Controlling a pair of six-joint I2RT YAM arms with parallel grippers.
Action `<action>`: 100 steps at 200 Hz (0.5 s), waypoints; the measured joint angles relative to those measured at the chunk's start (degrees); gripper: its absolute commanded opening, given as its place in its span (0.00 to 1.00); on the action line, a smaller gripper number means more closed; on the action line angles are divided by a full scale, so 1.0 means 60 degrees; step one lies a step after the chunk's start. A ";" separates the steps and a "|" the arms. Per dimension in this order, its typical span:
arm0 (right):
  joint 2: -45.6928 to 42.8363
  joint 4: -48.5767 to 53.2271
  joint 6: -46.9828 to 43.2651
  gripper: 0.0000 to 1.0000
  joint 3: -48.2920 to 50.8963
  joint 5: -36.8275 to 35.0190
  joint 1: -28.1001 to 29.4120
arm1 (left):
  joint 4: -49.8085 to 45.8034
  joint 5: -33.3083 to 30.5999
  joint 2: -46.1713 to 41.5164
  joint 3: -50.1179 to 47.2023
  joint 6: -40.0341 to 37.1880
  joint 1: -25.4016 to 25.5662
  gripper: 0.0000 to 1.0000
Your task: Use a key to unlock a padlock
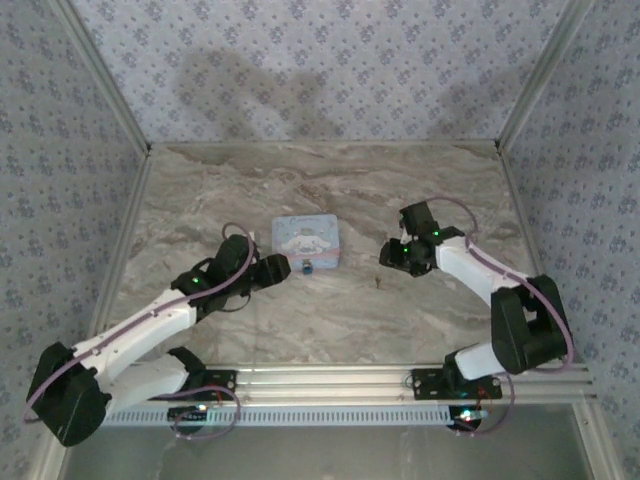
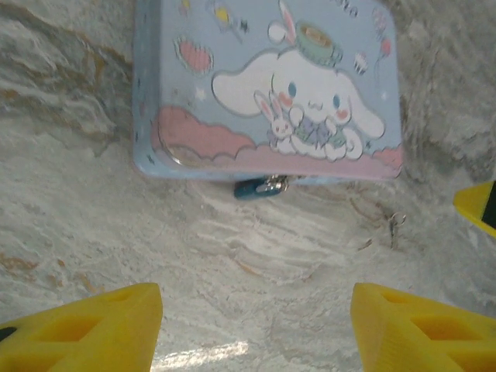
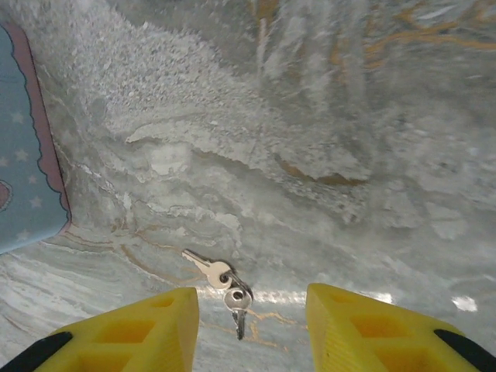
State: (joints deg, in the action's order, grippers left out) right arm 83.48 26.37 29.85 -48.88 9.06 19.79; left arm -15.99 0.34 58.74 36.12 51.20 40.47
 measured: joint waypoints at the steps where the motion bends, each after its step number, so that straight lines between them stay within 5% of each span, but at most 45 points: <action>1: 0.0018 0.0000 -0.0015 0.41 -0.0004 0.0004 0.0007 | 0.0004 -0.0004 0.0022 -0.0004 0.0022 0.0025 0.67; 100: 0.1144 -0.0335 -0.0244 0.40 -0.0149 -0.0022 0.0718 | 0.0685 -0.0168 0.0357 -0.0055 0.0605 0.0455 0.70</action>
State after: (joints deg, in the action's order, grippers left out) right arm 90.35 24.36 28.38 -49.78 8.93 24.10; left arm -11.88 -0.67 60.88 35.79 54.83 43.20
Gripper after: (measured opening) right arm 0.408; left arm 0.694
